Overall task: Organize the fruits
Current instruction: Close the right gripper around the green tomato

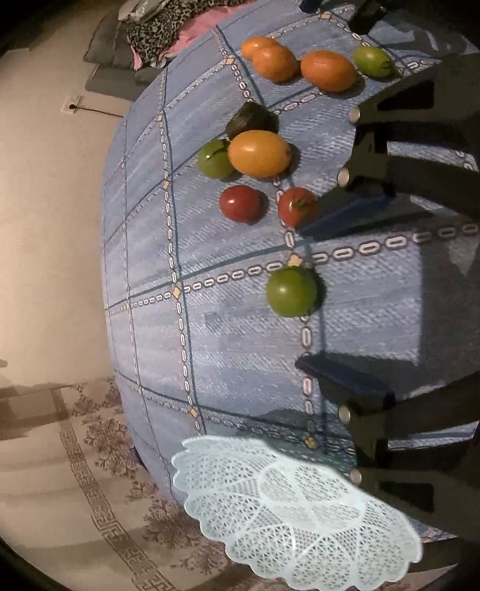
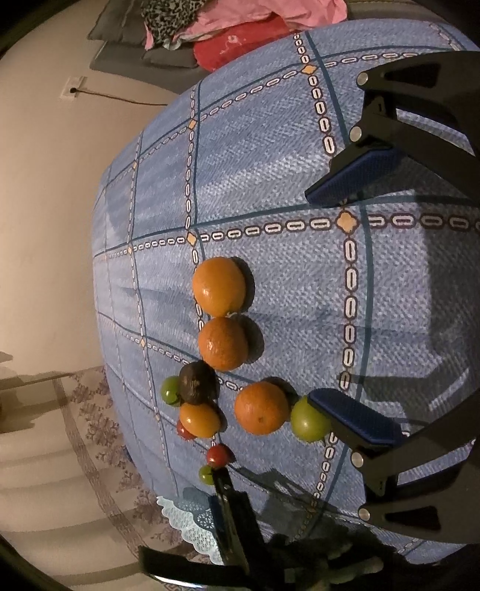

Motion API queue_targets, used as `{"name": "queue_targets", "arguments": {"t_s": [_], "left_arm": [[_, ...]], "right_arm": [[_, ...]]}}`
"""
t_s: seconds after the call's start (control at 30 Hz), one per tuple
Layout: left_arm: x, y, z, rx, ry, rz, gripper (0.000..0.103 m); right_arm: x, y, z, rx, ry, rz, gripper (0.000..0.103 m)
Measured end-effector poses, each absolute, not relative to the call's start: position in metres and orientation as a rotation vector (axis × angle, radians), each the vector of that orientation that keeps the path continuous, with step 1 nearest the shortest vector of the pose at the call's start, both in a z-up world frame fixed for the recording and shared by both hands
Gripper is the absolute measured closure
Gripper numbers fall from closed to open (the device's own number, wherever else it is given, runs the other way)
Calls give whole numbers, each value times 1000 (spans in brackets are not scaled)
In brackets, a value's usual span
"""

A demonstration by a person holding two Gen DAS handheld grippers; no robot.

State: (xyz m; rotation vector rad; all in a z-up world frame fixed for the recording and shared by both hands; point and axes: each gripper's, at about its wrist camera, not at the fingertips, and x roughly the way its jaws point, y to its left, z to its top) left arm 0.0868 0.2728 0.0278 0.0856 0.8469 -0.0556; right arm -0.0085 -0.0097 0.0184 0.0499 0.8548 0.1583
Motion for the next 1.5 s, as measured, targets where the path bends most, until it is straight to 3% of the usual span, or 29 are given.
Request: {"name": "queue_targets", "arguments": {"t_s": [0.33, 0.5, 1.03, 1.5], "left_arm": [[96, 276, 22, 47, 862, -102, 67], [94, 273, 22, 56, 848, -106, 68], [67, 278, 41, 12, 770, -108, 69], [55, 279, 45, -2, 753, -116, 69]], "right_arm": [[-12, 1, 22, 27, 834, 215, 16], [-11, 11, 20, 24, 850, 247, 30], [-17, 42, 24, 58, 863, 339, 37], [-2, 60, 11, 21, 906, 304, 69]]}}
